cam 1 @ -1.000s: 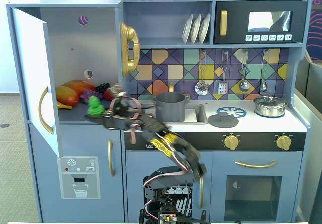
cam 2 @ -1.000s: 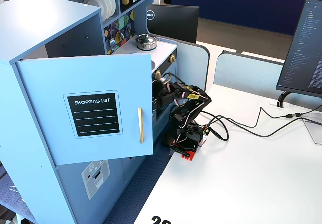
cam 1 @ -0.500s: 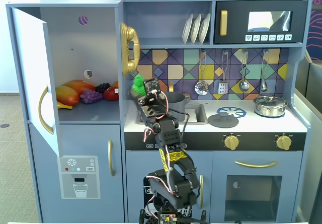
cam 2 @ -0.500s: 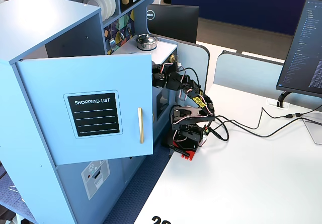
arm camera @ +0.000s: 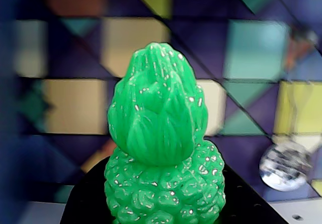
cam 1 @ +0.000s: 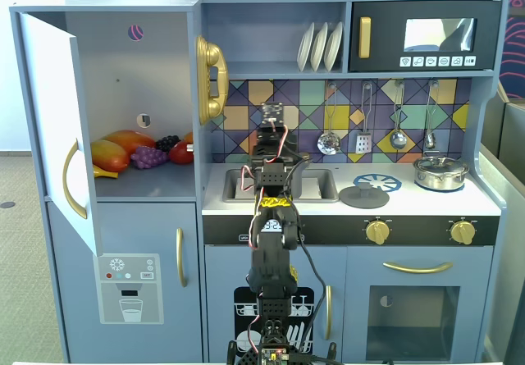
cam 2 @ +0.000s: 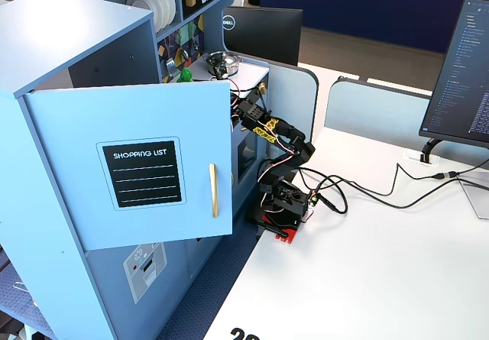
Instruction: Pick up the green pineapple from the left cabinet and place it in the gray recipient
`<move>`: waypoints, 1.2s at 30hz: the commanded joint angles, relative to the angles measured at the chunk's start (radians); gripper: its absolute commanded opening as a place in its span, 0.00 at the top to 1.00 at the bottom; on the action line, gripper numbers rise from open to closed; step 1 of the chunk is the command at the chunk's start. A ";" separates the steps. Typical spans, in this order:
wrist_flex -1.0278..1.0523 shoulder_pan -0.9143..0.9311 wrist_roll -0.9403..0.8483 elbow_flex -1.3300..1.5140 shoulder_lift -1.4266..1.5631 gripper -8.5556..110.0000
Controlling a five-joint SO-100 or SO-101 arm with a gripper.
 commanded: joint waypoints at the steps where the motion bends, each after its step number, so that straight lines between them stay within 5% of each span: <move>1: -0.048 0.029 0.012 -0.107 -0.112 0.93; 11: 0.020 0.018 0.005 -0.097 -0.166 0.93; 16: 0.055 0.025 0.005 -0.091 -0.167 0.76; 28: 0.077 0.028 0.018 -0.100 -0.100 0.66; 36: 0.669 0.026 0.083 -0.265 0.252 0.67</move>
